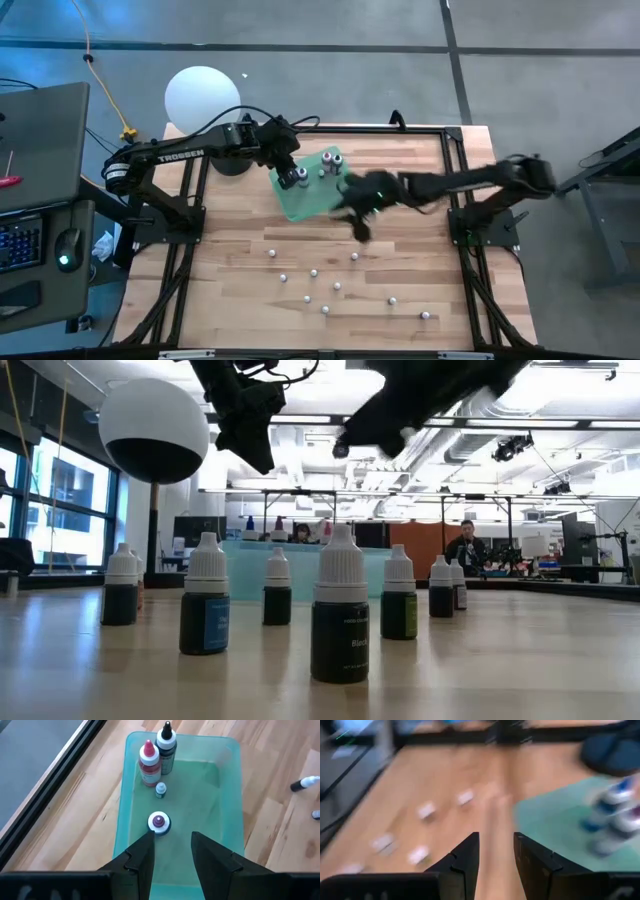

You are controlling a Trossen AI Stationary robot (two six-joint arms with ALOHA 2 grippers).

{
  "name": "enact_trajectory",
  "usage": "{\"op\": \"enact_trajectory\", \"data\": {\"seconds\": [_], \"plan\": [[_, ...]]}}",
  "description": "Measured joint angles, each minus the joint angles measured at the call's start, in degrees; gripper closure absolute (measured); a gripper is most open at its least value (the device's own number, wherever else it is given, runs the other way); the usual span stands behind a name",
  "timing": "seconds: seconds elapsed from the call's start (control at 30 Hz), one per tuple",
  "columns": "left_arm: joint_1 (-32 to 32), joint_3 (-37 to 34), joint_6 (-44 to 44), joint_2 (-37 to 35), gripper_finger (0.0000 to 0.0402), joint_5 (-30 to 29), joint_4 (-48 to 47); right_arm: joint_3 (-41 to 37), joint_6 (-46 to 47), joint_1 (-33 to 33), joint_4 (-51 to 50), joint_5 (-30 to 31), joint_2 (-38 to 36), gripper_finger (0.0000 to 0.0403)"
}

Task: Pick & Place food coloring
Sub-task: Put the top small purple bottle into the blue bin

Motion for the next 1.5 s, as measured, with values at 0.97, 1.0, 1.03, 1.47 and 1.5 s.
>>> {"op": "enact_trajectory", "data": {"seconds": [0.97,1.0,1.03,1.47,1.5], "plan": [[-33.6,-4.62,-13.48,-12.56,0.0276,-21.11,-10.36,-33.12,12.68,13.41,24.19,18.8,-2.9,0.029],[-35.92,-6.46,-15.79,-13.68,0.0276,-23.04,-10.07,-33.14,12.68,13.41,25.24,18.76,-2.13,0.029],[-38.08,-8.56,-17.98,-14.71,0.0276,-24.98,-9.03,-33.1,12.64,13.41,25.72,18.79,-1.46,0.029],[-49.13,-33.66,-28.64,-15.69,0.0276,-31.63,24.47,-33.12,11.83,12.75,30.82,21.17,4.52,0.0328],[-49.09,-34.25,-29.22,-15.48,0.0276,-31.49,26.64,-33.12,12.44,12.76,31.64,20.94,4.52,0.0337]]}}
